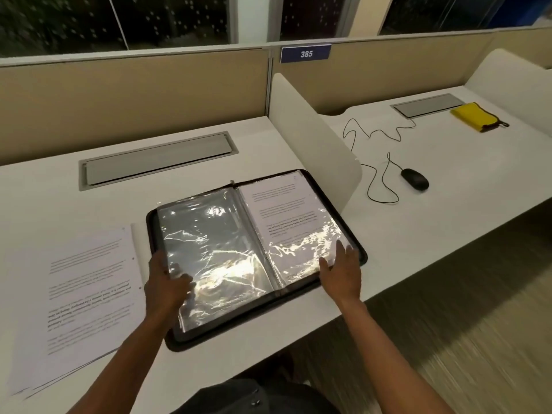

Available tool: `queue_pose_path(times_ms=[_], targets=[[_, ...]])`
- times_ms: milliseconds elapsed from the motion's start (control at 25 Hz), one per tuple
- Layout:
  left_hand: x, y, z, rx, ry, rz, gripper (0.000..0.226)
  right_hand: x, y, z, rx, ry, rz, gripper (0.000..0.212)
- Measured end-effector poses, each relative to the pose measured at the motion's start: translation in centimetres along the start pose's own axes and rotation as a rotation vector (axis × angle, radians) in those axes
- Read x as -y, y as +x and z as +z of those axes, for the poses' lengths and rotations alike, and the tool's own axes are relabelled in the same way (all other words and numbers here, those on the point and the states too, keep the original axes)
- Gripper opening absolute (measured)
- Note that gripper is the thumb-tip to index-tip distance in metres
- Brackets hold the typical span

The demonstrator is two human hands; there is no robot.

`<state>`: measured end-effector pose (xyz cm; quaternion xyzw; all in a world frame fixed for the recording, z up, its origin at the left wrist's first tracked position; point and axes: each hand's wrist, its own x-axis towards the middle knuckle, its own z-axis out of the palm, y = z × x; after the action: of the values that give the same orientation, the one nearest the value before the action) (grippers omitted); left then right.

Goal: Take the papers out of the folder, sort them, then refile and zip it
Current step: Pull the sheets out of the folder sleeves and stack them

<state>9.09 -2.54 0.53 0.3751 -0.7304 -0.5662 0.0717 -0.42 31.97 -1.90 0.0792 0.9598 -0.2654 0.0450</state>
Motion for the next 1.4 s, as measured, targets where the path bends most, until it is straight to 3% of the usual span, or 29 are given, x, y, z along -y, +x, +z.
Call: queue_pose_path(times_ms=[120,200,360,520,600,760,920,1040,1200,1320,1400], targets=[[0.0,-0.2,0.6,-0.204,0.296,0.311,0.074,-2.6,1.4,0.1,0.071,-0.284,-0.078,0.067],[-1.3,-1.4,2.9,-0.149,0.232,0.473,0.073,-2.9,1.3,0.1,0.004,-0.283,-0.165,0.060],[-3.0,-3.9,9.9,0.162,0.248,0.643,0.054,-1.3,1.0,-0.4,-0.210,0.210,-0.157,0.057],[-4.1,-5.2,16.2,0.391,0.358,0.733,0.044,1.0,3.1,-3.1,-0.197,0.769,0.232,0.072],[-4.4,-5.5,18.6,0.450,0.464,0.733,0.049,0.9,4.0,-4.1,-0.177,0.879,0.302,0.066],[-4.9,-6.1,21.6,0.425,0.611,0.746,0.049,0.0,4.7,-4.5,-0.187,0.804,0.237,0.041],[-5.1,-6.5,22.6,0.311,0.588,0.820,0.024,-0.8,4.9,-4.7,-0.158,0.743,0.143,0.037],[-4.7,-6.8,23.1,0.284,0.622,0.869,0.024,-1.4,5.2,-4.5,-0.186,0.688,0.115,0.030],[-4.1,-7.0,23.1,0.242,0.533,0.761,0.019,-1.7,4.7,-4.7,-0.244,0.662,0.096,0.033],[-4.3,-7.2,22.7,0.203,0.397,0.671,0.012,-2.4,2.5,-4.4,-0.523,0.344,-0.228,0.028],[-4.6,-7.4,22.3,0.160,0.303,0.624,0.010,-2.7,1.0,-3.2,-0.503,0.086,-0.623,0.026]])
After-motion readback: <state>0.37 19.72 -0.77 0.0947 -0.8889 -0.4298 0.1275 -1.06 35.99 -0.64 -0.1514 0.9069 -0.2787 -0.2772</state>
